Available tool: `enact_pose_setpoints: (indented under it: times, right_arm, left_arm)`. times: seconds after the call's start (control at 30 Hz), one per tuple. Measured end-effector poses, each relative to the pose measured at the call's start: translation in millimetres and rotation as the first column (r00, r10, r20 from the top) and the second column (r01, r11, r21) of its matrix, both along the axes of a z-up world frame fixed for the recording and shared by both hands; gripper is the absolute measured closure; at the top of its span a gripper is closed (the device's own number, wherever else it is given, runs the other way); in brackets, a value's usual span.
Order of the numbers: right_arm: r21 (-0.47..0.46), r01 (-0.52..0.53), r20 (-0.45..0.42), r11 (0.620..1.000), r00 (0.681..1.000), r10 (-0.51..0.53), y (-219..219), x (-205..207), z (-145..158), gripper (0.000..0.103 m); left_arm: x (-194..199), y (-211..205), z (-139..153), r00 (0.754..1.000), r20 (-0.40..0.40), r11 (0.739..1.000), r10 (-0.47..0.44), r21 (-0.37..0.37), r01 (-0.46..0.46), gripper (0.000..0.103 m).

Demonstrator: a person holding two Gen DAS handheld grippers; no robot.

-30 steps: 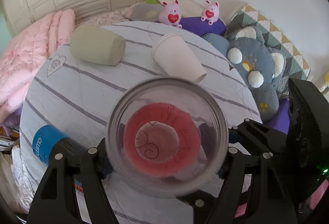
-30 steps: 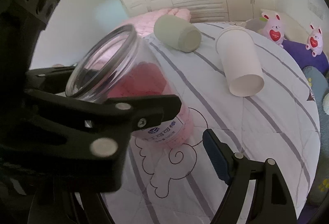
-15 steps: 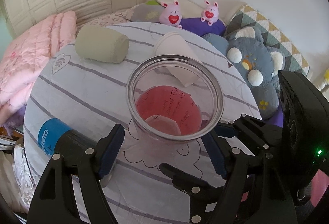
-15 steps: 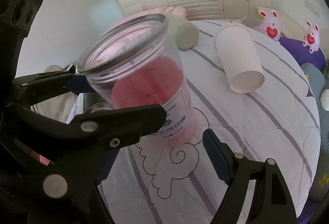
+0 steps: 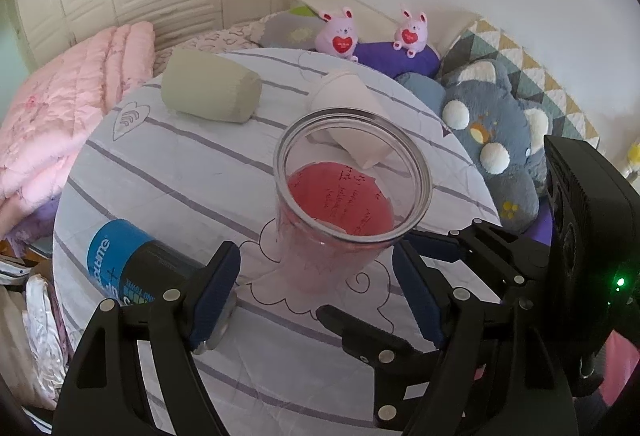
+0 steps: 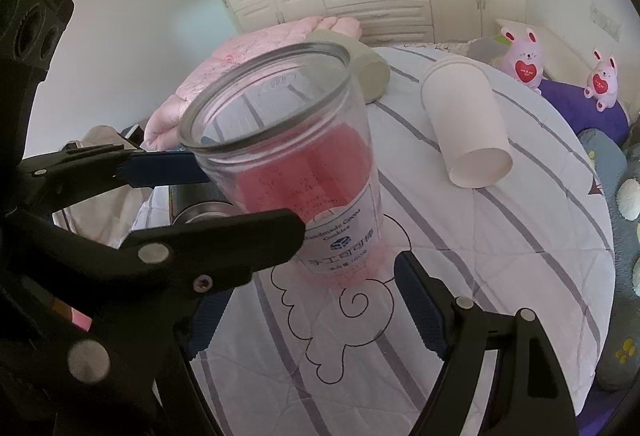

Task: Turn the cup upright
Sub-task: 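Rotate the jar with the left gripper until its opening faces up, then lower the upright jar onto the table and open the left gripper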

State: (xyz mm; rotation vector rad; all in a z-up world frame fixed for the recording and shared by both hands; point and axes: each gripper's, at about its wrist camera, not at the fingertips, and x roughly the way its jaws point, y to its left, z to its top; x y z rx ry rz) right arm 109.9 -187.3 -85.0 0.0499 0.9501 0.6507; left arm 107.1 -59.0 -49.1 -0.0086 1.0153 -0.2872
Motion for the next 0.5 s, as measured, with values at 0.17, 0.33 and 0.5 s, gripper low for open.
enact_pose_setpoints:
  times: [0.17, 0.33, 0.5]
  right_arm:
    - [-0.002, 0.005, 0.007, 1.000, 1.000, -0.005, 0, -5, 4, 0.022]
    - [-0.001, 0.007, 0.013, 1.000, 1.000, -0.007, 1, -9, 6, 0.022]
    - [0.020, 0.007, -0.005, 1.000, 1.000, -0.006, 2, -12, 12, 0.022]
  left_arm:
    - [-5, 6, 4, 1.000, 0.006, 1.000, 0.006, -0.011, -0.006, 0.021]
    - [-13, 13, 9, 1.000, 0.013, 1.000, 0.008, -0.019, -0.008, 0.020]
    - [-24, 28, 17, 0.999, 0.025, 0.999, 0.023, -0.036, -0.022, 0.018]
